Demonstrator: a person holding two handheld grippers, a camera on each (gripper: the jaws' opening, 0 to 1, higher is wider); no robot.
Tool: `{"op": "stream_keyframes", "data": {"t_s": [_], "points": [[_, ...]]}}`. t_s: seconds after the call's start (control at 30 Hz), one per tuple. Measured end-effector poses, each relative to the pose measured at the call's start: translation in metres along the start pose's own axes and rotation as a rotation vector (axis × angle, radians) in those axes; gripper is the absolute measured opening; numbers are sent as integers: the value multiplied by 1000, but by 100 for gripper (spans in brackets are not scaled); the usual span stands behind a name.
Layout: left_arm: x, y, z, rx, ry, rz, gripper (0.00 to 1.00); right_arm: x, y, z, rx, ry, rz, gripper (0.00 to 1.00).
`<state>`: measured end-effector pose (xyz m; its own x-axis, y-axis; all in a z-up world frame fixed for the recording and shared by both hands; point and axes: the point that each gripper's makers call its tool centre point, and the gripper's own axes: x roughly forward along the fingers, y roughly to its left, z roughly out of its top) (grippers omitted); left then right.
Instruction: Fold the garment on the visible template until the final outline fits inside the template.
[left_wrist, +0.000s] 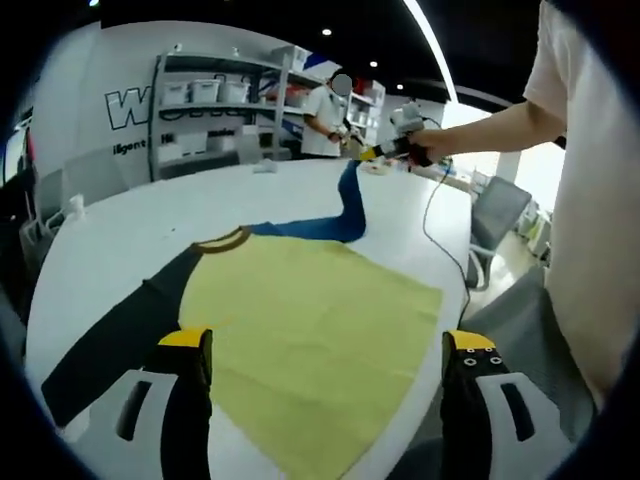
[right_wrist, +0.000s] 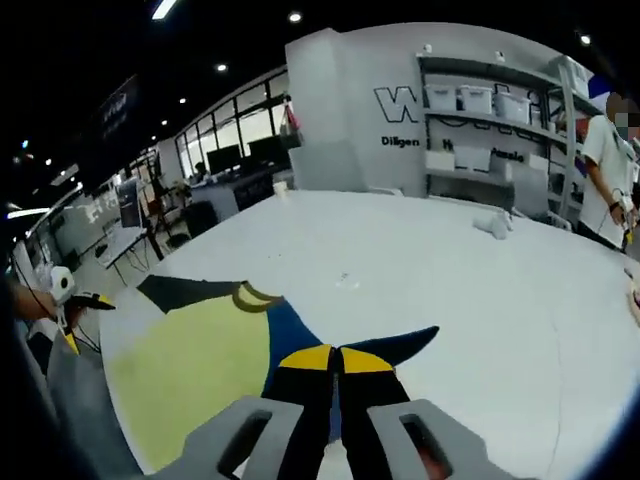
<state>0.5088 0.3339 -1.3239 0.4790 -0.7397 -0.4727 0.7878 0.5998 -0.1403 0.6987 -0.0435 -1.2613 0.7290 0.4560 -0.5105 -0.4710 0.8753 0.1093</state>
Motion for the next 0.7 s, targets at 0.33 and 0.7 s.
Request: {"op": "stream_keyframes", "data": {"t_s": [0.33, 0.7], "points": [[-6, 6, -7, -27, -3, 25, 99, 28, 53, 31, -70, -24, 114, 0], [-12, 10, -11, -47, -16, 42, 99, 71, 121, 54, -131, -33, 250, 0]]}}
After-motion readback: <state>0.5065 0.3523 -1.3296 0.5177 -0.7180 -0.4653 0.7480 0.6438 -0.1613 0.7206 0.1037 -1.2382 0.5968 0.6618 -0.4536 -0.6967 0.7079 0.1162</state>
